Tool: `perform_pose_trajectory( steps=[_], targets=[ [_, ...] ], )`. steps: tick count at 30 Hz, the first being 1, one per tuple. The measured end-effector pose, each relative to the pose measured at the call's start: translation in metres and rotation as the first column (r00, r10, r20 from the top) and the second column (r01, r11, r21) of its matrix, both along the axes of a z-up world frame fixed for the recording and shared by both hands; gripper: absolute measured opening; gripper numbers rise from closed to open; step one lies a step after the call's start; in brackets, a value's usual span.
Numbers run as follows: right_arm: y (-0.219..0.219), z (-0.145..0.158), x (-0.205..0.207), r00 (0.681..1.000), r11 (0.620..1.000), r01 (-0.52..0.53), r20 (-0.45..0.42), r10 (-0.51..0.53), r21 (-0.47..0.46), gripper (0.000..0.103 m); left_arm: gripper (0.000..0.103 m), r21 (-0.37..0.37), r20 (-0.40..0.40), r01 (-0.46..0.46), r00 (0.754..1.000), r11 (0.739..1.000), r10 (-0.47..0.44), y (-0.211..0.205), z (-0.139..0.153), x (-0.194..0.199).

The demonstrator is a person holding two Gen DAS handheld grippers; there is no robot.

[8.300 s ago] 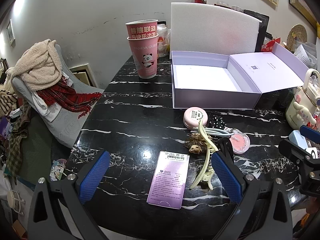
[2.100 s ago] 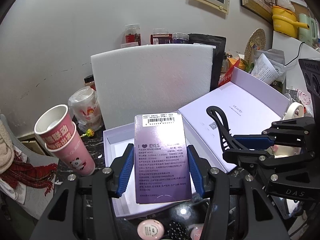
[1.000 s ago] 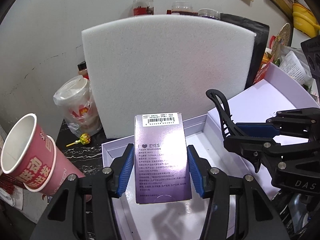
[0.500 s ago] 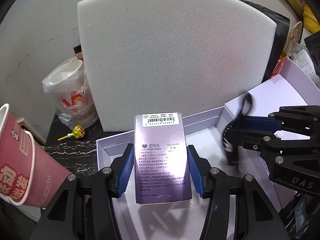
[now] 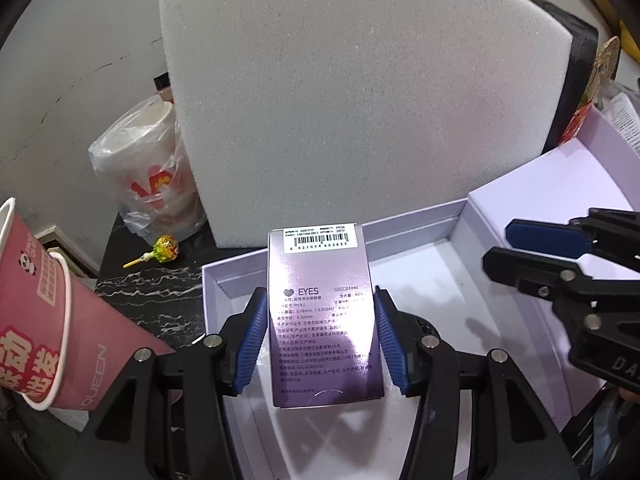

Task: Organize rigid objects
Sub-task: 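Lower both held items into the gift box and open both grippers, then withdraw both grippers from the gift box back toward the table items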

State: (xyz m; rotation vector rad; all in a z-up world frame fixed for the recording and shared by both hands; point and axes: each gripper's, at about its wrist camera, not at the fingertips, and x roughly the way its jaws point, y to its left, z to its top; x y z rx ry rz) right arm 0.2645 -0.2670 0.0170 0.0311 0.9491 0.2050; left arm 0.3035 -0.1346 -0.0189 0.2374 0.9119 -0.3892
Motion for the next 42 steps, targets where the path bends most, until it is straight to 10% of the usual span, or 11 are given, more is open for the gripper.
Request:
perform_pose_trajectory(
  steps=[42],
  targets=[
    [0.002, 0.076, -0.09, 0.986, 0.999, 0.043, 0.161, -0.037, -0.033, 0.041, 0.058, -0.024, 0.189, -0.015, 0.982, 1.0, 0.02, 0.019, 0.088, -0.094]
  ],
)
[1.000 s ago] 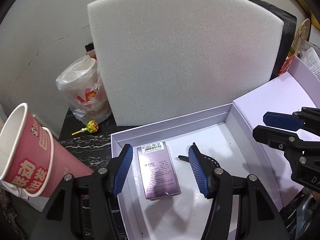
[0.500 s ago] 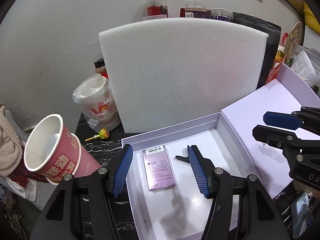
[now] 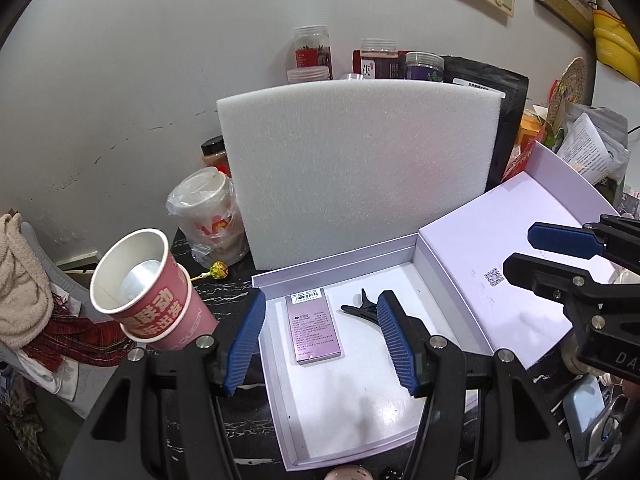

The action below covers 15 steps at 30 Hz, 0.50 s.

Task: Organize rigid objects
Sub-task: 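Withdraw both grippers from the gift box back toward the table items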

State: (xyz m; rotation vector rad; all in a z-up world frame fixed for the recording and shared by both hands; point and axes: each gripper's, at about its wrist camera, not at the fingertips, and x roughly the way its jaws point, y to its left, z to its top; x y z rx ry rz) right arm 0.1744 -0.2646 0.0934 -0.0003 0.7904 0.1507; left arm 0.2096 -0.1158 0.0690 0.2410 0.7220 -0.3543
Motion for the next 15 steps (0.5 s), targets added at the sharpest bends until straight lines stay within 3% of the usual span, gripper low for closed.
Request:
perform_pose_trajectory(
  steps=[1, 4, 15],
  targets=[
    [0.0, 0.002, -0.004, 1.0, 1.0, 0.002, 0.005, -0.002, 0.0, 0.041, 0.061, 0.0, 0.005, 0.001, 1.0, 1.0, -0.001, 0.001, 0.002, -0.003],
    [0.0, 0.006, -0.015, 1.0, 1.0, 0.008, 0.024, -0.009, 0.006, 0.047, 0.086, -0.013, 0.024, 0.003, 1.0, 1.0, -0.003, 0.006, 0.006, -0.013],
    [-0.001, 0.007, -0.053, 0.998, 0.999, 0.038, 0.047, -0.039, 0.022, 0.057, 0.087, -0.024, 0.058, 0.006, 0.998, 1.0, -0.004, 0.018, 0.015, -0.051]
  ],
)
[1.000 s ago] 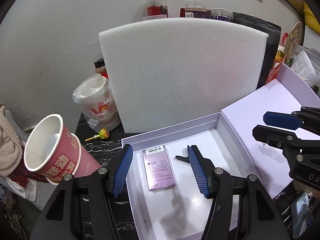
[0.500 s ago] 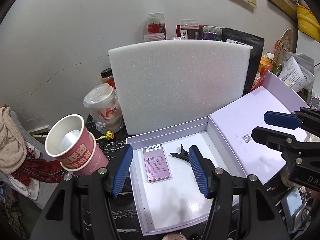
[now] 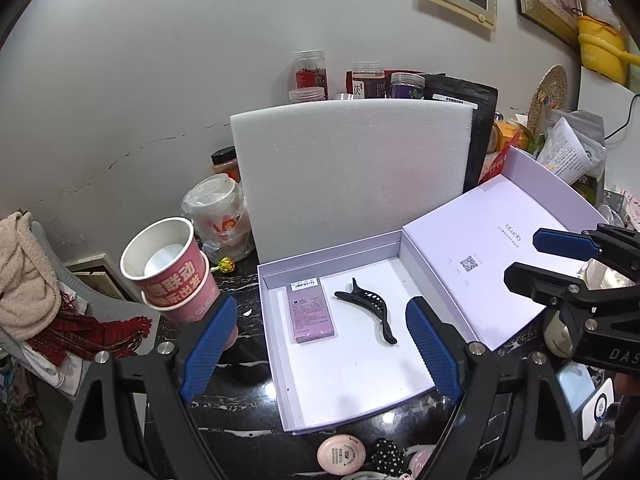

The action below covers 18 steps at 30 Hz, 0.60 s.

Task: Organize rigid objects
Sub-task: 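Withdraw both grippers from the gift box back toward the table items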

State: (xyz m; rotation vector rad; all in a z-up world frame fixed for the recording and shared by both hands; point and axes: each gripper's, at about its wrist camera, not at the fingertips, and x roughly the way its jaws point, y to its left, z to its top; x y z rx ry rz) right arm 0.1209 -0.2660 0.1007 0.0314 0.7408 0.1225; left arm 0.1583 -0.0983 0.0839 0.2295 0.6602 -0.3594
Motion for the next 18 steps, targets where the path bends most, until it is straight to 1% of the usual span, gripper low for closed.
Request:
perform_pose_trajectory(
  steps=[3, 5, 6, 11, 18],
  targets=[
    [0.0, 0.0, -0.01, 1.0, 1.0, 0.007, 0.003, -0.007, -0.003, 0.058, 0.087, 0.005, 0.021, -0.003, 1.0, 1.0, 0.003, 0.003, 0.002, -0.012],
    [0.0, 0.0, -0.015, 1.0, 1.0, 0.008, 0.007, -0.008, -0.003, 0.063, 0.087, 0.013, 0.032, -0.005, 0.999, 1.0, 0.004, 0.003, 0.002, -0.019],
    [0.0, 0.0, -0.018, 1.0, 1.0, 0.01, 0.009, -0.01, -0.003, 0.064, 0.087, 0.012, 0.036, -0.004, 0.999, 1.0, 0.003, 0.004, 0.002, -0.023],
    [0.002, -0.003, -0.032, 1.0, 1.0, 0.015, 0.012, -0.015, -0.002, 0.064, 0.087, -0.009, 0.031, -0.002, 1.0, 1.0, 0.002, 0.01, 0.002, -0.037],
    [0.008, -0.007, -0.048, 1.0, 1.0, 0.008, 0.012, -0.008, 0.009, 0.064, 0.087, -0.013, 0.037, -0.002, 0.999, 1.0, 0.002, 0.018, 0.001, -0.056]
  ],
)
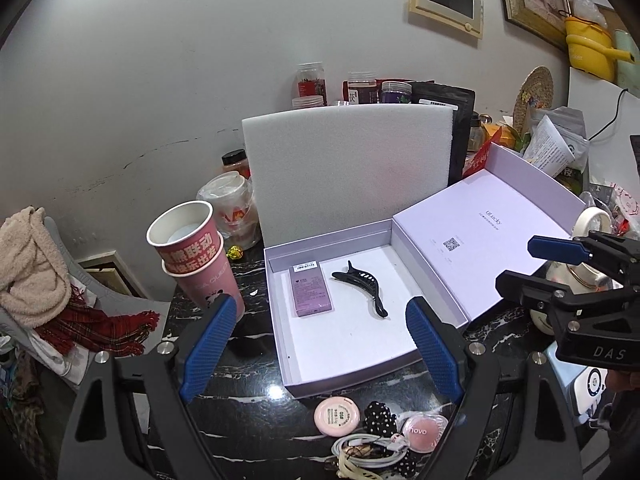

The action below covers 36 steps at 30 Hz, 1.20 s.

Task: Organize rigid objects
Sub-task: 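Withdraw both grippers from the gift box back toward the table items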

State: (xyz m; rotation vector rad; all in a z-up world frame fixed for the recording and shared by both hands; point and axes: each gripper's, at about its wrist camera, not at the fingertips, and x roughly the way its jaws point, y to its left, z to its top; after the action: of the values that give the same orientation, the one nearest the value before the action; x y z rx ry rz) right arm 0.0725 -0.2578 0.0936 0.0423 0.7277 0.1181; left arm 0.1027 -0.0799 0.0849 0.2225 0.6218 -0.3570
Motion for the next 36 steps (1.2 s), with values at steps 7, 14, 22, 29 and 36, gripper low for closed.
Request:
perform_pose_trajectory(
  steps=[7, 14, 22, 29, 36],
  targets=[
    [0.011, -0.01, -0.012, 0.999, 0.999, -0.028, -0.027, 0.029, 0.042, 0.065, 0.087, 0.017, -0.004, -0.003, 1.0, 1.0, 0.003, 0.006, -0.008, -0.015],
    [0.026, -0.023, -0.023, 0.999, 0.999, -0.032, -0.033, 0.032, 0.007, 0.065, 0.087, 0.065, 0.007, -0.015, 1.0, 0.998, 0.015, 0.011, -0.022, -0.026],
    [0.042, -0.039, -0.033, 0.997, 0.998, -0.062, -0.054, 0.062, 0.01, 0.065, 0.087, 0.044, -0.051, -0.039, 0.998, 0.998, 0.041, 0.028, -0.04, -0.028],
    [0.053, -0.055, -0.042, 0.993, 0.996, -0.083, -0.076, 0.086, 0.039, 0.065, 0.087, 0.036, -0.09, -0.063, 0.994, 0.997, 0.066, 0.043, -0.054, -0.034],
    [0.067, -0.076, -0.049, 0.985, 0.991, -0.115, -0.117, 0.123, 0.073, 0.065, 0.087, 0.021, -0.137, -0.078, 0.987, 0.997, 0.08, 0.057, -0.067, -0.037]
  ],
)
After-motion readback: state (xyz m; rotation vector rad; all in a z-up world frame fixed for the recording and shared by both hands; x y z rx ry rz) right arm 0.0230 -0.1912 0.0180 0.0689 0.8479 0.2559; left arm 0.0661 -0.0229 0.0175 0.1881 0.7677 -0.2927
